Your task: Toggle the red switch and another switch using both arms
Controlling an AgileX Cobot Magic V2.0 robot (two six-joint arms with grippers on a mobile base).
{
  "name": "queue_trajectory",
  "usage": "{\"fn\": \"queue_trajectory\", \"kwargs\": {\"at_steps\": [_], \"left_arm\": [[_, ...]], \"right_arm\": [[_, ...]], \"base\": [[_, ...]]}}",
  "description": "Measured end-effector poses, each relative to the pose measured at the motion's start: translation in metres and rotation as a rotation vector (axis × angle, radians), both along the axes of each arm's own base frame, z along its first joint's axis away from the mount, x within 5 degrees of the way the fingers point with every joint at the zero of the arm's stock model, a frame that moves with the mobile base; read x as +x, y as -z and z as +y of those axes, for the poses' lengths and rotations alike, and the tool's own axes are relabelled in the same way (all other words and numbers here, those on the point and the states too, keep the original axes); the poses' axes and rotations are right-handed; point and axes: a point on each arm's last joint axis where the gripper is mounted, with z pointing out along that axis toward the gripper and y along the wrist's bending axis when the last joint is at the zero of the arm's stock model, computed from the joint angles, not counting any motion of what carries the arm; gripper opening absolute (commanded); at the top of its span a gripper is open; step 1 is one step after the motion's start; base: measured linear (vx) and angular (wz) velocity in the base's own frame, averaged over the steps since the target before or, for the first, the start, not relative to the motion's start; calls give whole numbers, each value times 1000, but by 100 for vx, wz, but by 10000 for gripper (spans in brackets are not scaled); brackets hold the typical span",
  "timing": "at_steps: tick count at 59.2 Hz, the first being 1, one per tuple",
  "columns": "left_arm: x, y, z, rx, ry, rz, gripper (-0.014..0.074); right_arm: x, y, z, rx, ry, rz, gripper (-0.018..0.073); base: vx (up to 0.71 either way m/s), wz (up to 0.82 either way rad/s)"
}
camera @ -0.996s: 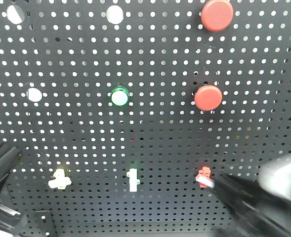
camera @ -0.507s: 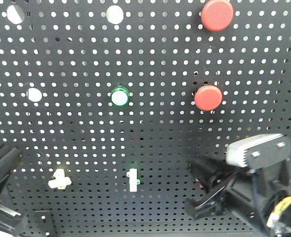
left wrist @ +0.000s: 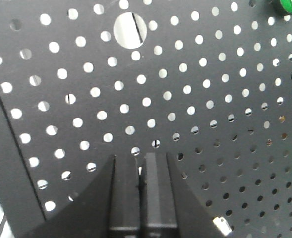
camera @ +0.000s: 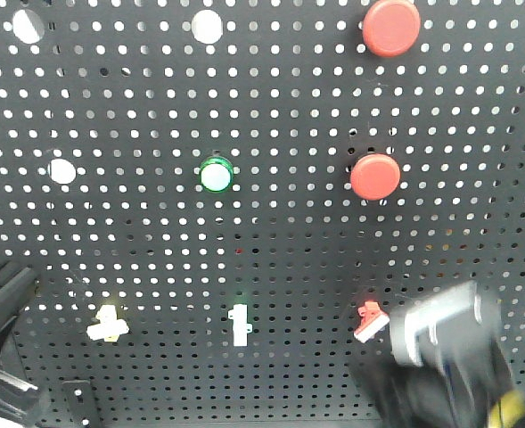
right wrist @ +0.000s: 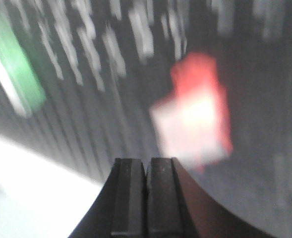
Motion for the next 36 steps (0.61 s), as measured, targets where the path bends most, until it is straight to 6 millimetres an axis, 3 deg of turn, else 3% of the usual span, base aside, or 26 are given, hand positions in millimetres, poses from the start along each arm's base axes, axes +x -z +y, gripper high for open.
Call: {"fn": "queue_trajectory", "kwargs": {"at_steps": [16,36], "left_arm": [[0,0,0,0,0,1,2],[0,0,0,0,0,1,2]], "right_arm": [[-26,-45,-14,119,-2,-209,-6],[-33,-53,-18,140,-3,-251,-6]], "base": [[0,0],[0,0]]}}
